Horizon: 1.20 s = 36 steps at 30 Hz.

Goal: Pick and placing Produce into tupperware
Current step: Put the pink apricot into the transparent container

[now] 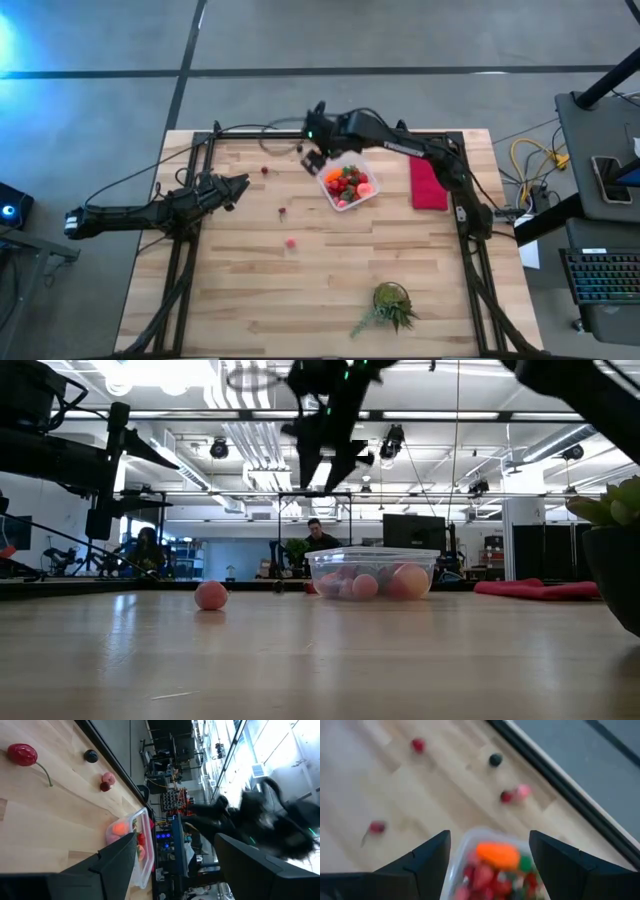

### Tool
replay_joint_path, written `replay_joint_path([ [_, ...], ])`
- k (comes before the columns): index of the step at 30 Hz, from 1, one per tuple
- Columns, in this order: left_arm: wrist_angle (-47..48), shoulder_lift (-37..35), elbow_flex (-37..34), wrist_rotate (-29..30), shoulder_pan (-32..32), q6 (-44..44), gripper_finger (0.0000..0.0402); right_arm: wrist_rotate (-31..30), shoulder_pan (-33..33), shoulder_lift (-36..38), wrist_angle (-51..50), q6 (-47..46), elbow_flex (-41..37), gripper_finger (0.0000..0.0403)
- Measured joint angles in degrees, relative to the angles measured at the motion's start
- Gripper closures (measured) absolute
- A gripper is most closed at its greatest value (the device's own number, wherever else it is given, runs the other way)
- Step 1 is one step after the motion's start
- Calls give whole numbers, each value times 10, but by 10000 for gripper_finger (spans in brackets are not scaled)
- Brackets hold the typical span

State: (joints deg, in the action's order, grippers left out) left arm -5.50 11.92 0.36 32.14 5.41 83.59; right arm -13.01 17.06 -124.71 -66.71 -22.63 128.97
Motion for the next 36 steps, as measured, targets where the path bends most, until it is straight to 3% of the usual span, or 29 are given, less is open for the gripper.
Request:
replay_joint_path([
  [8,-1,0,0,0,0,0,146,84,96,-96,43,-24,7,142],
  [15,0,-1,0,0,0,0,146,87,118,-177,54,-44,60,143],
  [29,0,0,0,0,0,0,146,103,153,-199,101,-80,58,178],
  [36,0,0,0,0,0,0,146,149,156,-218,107,-89,57,161],
])
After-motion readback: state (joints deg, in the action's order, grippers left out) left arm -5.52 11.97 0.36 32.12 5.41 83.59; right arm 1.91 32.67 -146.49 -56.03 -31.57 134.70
